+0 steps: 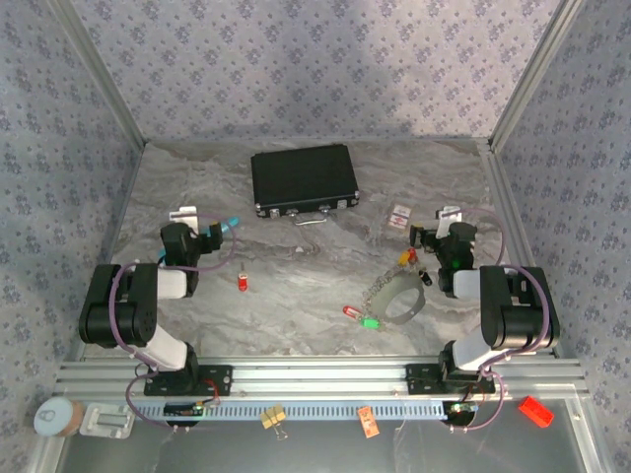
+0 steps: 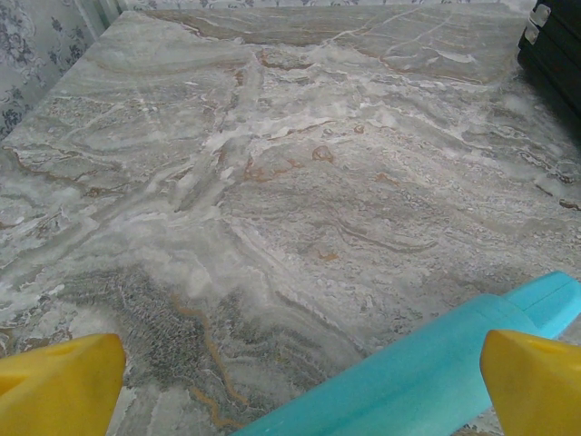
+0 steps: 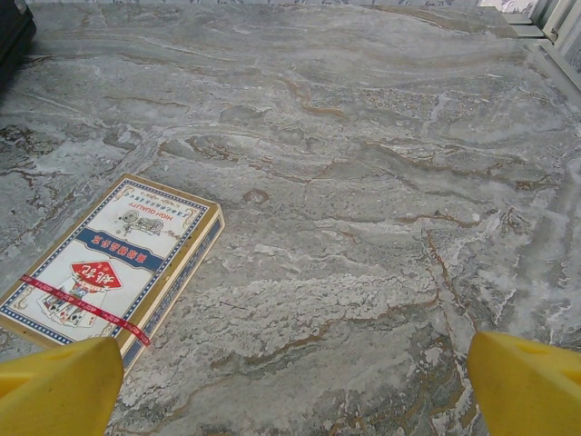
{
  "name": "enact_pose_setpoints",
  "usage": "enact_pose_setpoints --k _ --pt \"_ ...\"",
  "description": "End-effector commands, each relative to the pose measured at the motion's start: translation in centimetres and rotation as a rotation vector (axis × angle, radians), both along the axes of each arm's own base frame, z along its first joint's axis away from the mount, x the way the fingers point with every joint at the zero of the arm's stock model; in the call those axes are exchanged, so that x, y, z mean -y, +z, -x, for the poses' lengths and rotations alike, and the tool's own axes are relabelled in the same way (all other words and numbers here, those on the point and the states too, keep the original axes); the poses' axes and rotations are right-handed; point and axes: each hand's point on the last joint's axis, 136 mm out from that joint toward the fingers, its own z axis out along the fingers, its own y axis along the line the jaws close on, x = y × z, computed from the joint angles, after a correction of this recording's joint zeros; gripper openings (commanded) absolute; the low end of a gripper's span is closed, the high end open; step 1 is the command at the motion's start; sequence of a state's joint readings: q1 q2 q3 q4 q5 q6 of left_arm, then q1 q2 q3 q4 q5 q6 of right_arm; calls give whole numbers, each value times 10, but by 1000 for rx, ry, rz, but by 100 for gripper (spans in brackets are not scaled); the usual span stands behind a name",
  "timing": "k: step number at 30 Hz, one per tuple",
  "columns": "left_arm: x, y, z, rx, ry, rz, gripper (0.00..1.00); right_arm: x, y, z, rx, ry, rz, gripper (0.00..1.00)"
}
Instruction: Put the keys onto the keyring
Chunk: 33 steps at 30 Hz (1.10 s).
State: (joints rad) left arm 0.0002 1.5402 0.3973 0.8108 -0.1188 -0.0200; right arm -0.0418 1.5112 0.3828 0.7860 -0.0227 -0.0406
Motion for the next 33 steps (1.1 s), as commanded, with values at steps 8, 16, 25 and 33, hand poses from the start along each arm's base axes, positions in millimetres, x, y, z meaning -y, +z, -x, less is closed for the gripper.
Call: enact_pose_setpoints --k 8,16,25,33 --pt "2 10 -5 33 -13 20 100 1 6 -5 17 3 -14 90" --pt "35 60 18 65 -55 -97 100 -35 63 0 -25 66 65 85" --pt "52 87 50 46 -61 148 100 -69 73 64 -380 -175 -162 72" --pt "86 81 79 -40 -147 351 100 -136 45 134 -706 -36 -82 61"
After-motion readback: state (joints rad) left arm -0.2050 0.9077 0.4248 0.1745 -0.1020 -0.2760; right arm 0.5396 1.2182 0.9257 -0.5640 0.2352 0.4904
